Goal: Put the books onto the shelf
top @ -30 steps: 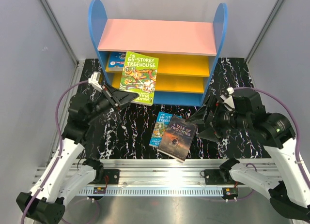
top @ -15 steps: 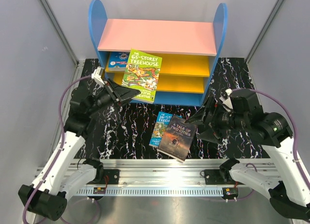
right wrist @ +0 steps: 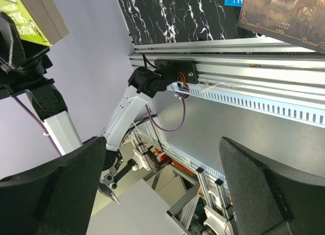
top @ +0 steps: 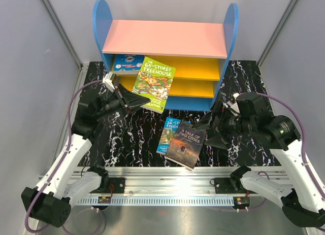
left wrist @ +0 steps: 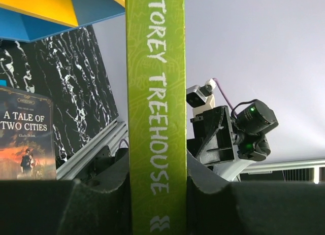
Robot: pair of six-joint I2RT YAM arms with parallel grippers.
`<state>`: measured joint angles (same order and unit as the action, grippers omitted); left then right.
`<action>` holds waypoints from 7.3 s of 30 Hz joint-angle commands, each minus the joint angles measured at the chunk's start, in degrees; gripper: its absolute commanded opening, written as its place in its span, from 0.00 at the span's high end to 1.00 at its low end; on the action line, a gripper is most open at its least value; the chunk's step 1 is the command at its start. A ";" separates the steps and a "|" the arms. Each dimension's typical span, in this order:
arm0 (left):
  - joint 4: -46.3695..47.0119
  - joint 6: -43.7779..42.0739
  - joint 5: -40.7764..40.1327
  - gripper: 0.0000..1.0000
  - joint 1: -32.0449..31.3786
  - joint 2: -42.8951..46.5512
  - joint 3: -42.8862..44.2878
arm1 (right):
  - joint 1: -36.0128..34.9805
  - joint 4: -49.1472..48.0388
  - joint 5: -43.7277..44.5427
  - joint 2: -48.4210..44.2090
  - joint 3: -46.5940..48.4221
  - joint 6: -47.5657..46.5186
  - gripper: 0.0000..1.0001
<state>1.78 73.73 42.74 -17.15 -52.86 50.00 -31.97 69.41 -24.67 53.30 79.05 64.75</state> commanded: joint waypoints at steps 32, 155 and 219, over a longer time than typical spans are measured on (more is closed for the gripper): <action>2.97 2.38 1.64 0.63 20.57 -15.86 16.53 | 0.24 -4.63 -3.37 5.06 -0.47 -2.79 0.00; -4.25 -27.85 -15.41 0.20 -21.52 -33.70 -5.97 | 9.99 -42.33 -0.82 24.48 -49.68 -12.02 0.00; -9.44 -20.48 -19.10 0.68 -30.57 -7.43 -12.03 | -5.65 -51.38 -8.11 20.10 -35.71 -6.30 1.00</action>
<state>-17.56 50.61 17.28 -45.87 -61.67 38.30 -36.62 27.11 -29.71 78.65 41.63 54.94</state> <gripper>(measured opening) 0.330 0.123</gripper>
